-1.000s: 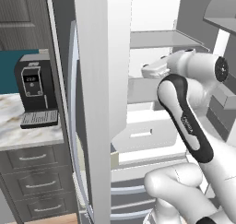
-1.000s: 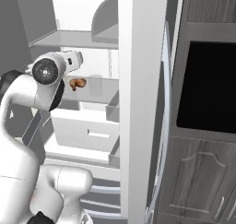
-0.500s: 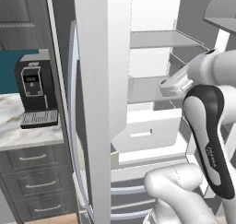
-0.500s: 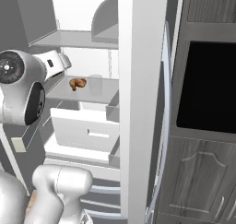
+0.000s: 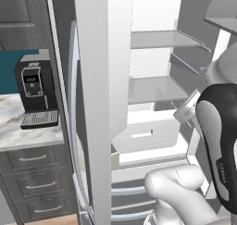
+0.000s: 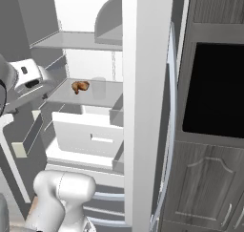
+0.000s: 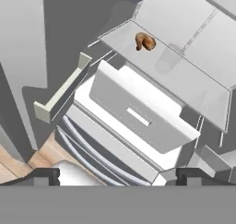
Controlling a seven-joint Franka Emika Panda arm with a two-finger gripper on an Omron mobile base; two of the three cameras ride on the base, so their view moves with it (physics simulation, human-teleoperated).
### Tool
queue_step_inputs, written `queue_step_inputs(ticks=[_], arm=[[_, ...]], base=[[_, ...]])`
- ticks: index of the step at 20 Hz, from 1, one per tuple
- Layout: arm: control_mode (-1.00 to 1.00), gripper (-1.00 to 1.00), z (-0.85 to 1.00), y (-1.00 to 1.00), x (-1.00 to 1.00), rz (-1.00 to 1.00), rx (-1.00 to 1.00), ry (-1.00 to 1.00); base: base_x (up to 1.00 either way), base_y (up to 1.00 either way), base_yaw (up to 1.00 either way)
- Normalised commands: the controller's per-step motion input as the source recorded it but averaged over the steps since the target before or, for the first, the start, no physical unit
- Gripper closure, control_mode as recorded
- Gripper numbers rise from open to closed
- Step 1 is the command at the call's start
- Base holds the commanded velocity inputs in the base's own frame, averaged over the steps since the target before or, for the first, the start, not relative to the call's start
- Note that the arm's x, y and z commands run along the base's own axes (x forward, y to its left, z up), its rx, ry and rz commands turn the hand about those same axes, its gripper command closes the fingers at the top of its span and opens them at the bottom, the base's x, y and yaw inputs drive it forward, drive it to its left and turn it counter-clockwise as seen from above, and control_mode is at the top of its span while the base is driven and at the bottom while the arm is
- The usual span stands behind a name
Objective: Place the condiment bottle and mayonnaise from the counter to the top shelf of the fridge. If the existing items in the fridge are on the top shelf, move them to other shelves.
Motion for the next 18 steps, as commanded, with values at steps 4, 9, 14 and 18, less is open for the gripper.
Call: queue_step_inputs(ticks=[4,9,14,18], arm=[[-1.00,-1.00,-0.14,0.00,-0.42,0.00,-0.07,0.01],[-1.00,-1.00,0.00,0.00,-0.05,0.00,0.00,0.00],[-1.00,-1.00,0.00,-0.25,-0.87,0.00,0.00,-0.01],[1.00,-1.00,0.00,-0.23,-0.50,0.02,0.01,-0.04]], base=[[0.00,0.00,0.00],[0.00,0.00,0.00],[0.00,0.00,0.00],[-0.50,-0.03,0.07]])
